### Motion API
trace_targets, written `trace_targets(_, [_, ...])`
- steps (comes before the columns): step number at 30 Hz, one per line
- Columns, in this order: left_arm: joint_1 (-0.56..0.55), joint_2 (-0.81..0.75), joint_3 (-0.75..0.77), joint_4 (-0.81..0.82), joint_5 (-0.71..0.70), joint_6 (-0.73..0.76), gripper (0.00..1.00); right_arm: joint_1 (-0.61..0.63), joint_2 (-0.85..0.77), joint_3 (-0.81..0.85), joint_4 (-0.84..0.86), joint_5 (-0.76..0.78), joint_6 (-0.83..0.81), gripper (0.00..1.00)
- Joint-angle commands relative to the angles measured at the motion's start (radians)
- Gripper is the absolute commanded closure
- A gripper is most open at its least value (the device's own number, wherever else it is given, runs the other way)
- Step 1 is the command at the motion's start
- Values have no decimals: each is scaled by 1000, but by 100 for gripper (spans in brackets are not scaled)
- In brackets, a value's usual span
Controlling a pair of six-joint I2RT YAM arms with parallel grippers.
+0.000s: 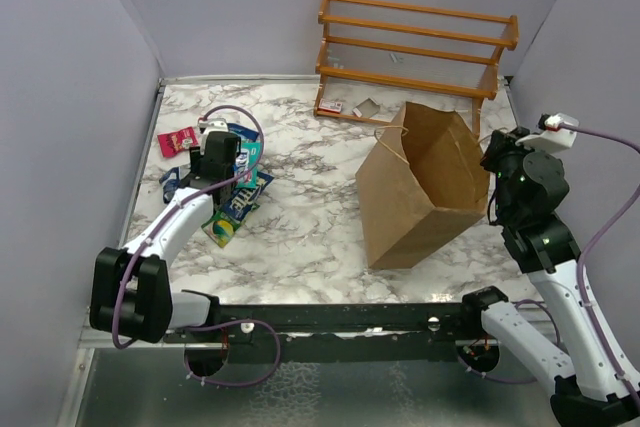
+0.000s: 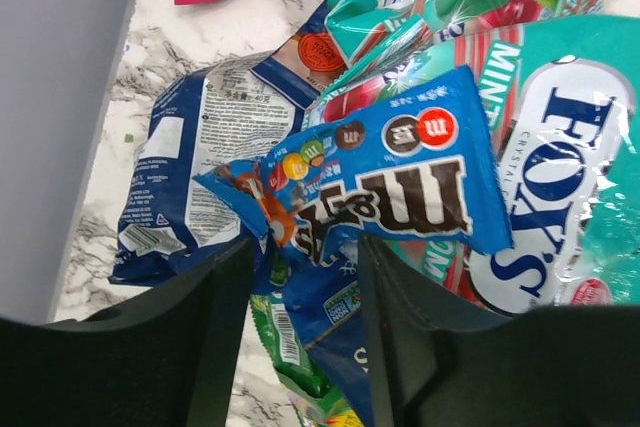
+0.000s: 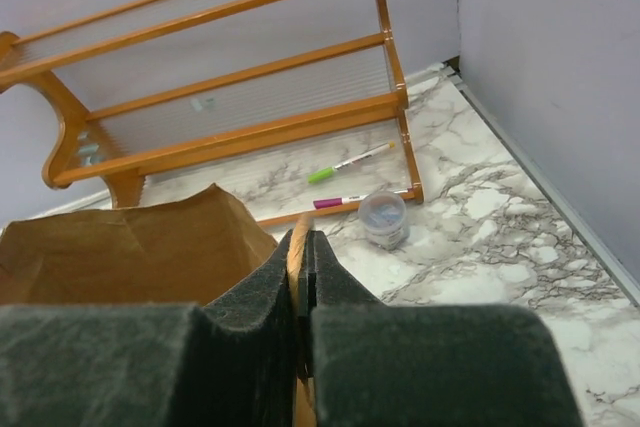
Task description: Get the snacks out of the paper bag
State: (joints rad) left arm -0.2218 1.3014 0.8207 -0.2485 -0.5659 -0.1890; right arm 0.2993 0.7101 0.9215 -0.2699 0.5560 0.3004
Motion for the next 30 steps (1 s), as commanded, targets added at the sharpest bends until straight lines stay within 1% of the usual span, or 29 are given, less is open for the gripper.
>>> trace_targets(1, [7, -74, 39, 8, 74, -17, 47, -2, -7, 23, 1, -84, -21, 96])
trace_targets(5, [8, -146, 42, 19, 175, -24, 35, -2, -4, 13, 33, -241, -25, 91])
trace_targets(7, [7, -182, 43, 26, 237, -22, 27, -2, -2, 16, 38, -301, -18, 88])
trace_targets(9, [8, -219, 43, 34, 295, -22, 21, -2, -3, 22, 37, -338, -21, 84])
trace_targets(11, [7, -260, 48, 36, 346, -28, 17, -2, -6, 36, 27, -344, -30, 78])
trace_targets(16, [7, -380, 92, 30, 452, -61, 15, -2, -36, 80, -19, -362, -86, 60])
trace_targets(19, [7, -452, 139, 49, 523, -64, 14, -2, -60, 112, -38, -395, -121, 45])
trace_targets(24, [8, -526, 241, 94, 594, -56, 11, -2, -97, 181, -48, -464, -182, 17])
trace_targets(25, [8, -536, 256, 106, 602, -51, 10, -2, -104, 197, -50, -471, -184, 10])
trace_targets(26, [7, -544, 275, 115, 606, -46, 9, -2, -110, 209, -50, -472, -186, 1])
trace_targets(29, [7, -551, 313, 119, 611, -41, 8, -2, -127, 208, -38, -448, -189, 0])
trace_targets(30, [8, -549, 321, 118, 608, -44, 8, -2, -131, 195, -35, -418, -172, 2])
